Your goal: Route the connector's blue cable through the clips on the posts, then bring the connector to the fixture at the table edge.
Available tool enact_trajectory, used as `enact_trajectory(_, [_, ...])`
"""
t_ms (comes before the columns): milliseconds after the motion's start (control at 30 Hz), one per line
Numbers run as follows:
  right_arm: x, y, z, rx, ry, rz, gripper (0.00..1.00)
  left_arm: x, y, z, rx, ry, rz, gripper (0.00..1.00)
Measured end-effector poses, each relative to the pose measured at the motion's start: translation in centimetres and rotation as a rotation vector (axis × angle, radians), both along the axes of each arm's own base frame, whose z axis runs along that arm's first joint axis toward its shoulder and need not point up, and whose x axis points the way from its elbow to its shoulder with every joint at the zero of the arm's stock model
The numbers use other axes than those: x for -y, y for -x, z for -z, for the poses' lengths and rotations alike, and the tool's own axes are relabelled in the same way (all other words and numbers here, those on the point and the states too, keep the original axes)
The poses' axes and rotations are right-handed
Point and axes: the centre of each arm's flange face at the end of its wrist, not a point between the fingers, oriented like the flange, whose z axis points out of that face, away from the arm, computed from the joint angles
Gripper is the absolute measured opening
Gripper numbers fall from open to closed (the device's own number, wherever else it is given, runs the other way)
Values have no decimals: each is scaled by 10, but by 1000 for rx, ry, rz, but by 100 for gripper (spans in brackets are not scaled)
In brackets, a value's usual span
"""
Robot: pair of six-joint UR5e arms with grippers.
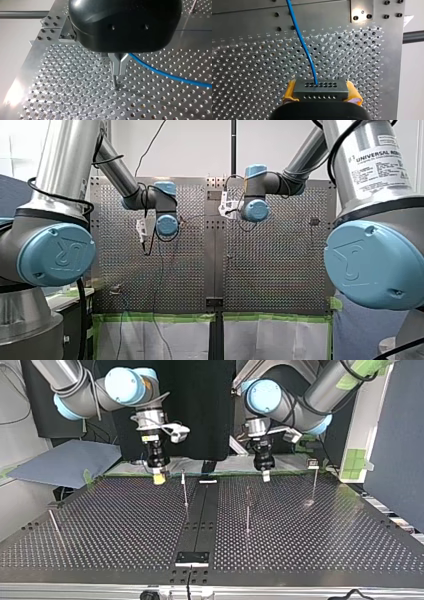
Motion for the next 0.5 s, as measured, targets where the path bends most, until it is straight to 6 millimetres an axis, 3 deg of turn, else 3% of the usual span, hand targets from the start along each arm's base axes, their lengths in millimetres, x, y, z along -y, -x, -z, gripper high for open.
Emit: enact_trajectory(500, [12, 5, 0, 1, -2, 8, 2, -9, -21, -11, 15, -8, 47, 0])
